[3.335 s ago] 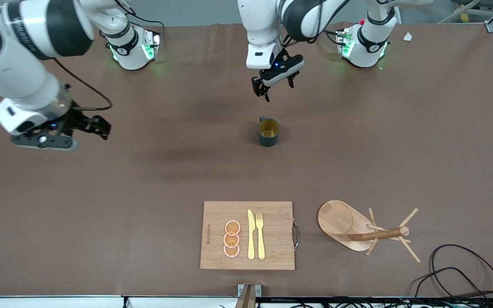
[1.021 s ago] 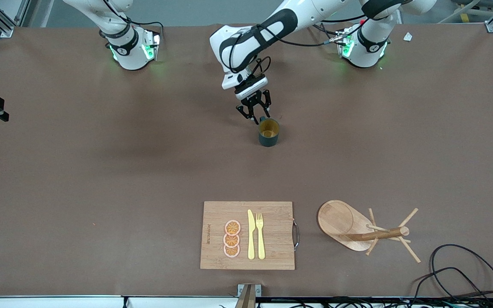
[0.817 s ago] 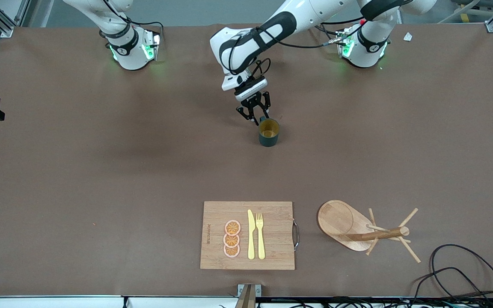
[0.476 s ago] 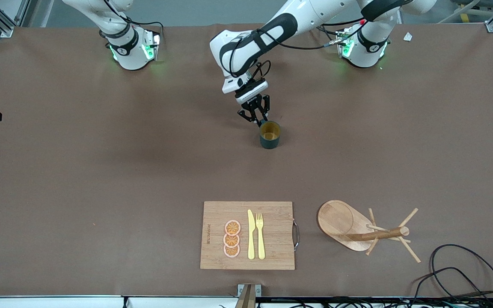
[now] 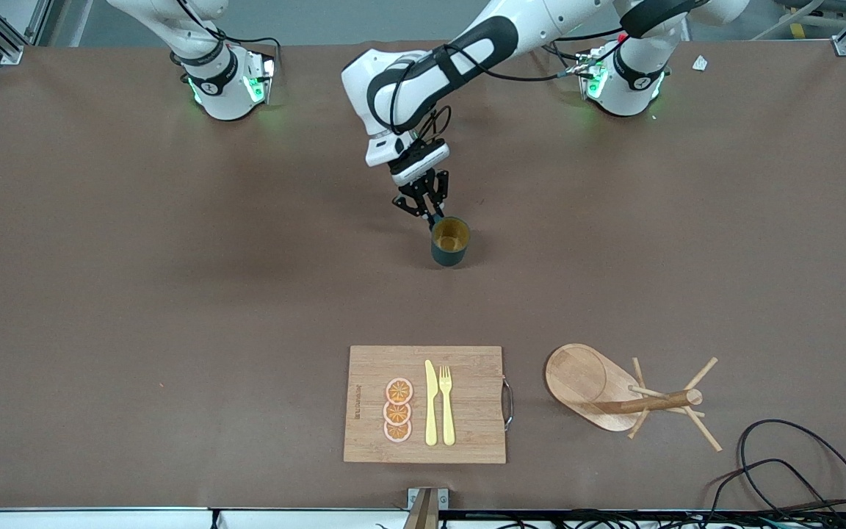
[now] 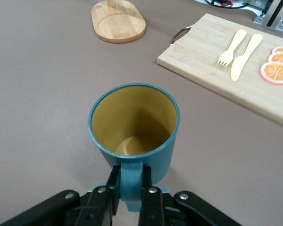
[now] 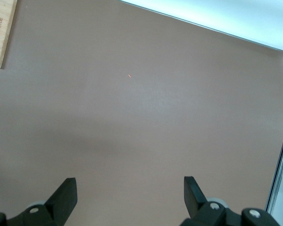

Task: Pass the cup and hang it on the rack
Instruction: 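Lift the mug by its handle with the left gripper toward the rack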

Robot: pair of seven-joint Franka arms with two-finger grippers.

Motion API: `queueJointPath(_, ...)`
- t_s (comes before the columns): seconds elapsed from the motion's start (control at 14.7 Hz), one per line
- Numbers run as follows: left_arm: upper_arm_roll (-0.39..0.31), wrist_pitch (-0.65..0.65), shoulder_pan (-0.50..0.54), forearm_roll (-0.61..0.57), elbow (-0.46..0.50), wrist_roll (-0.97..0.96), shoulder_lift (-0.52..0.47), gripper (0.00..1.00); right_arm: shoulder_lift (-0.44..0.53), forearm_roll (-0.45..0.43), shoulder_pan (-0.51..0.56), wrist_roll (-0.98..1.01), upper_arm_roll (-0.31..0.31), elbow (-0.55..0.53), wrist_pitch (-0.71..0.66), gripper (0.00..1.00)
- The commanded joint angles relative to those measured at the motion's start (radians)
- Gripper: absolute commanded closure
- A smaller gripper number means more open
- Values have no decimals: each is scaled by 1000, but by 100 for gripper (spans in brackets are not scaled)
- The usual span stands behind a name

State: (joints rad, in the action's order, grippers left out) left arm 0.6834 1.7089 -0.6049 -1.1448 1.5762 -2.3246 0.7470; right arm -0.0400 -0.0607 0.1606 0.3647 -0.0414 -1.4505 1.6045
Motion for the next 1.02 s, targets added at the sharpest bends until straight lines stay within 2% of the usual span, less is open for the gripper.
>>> queueJointPath(0.0,1,-18,23,114,-168,91,-6,100,-1,1,5,-146,-9,16,-44,0)
queueJointPath(0.14,7,-15,69,178,-225,128,-34,99,-1,1,-1,-335,-15,18,-54,0)
queueJointPath(0.27,19,-8,125,274,-294,178,-61,100,-1,2,-3,-356,-15,21,-52,0)
queueJointPath(0.48,21,15,209,411,-301,266,-139,100,-1,56,-1,-351,-12,22,-49,0)
queueJointPath(0.95,28,167,505,801,-305,437,-244,100,-1,75,4,-343,-12,22,-46,0)
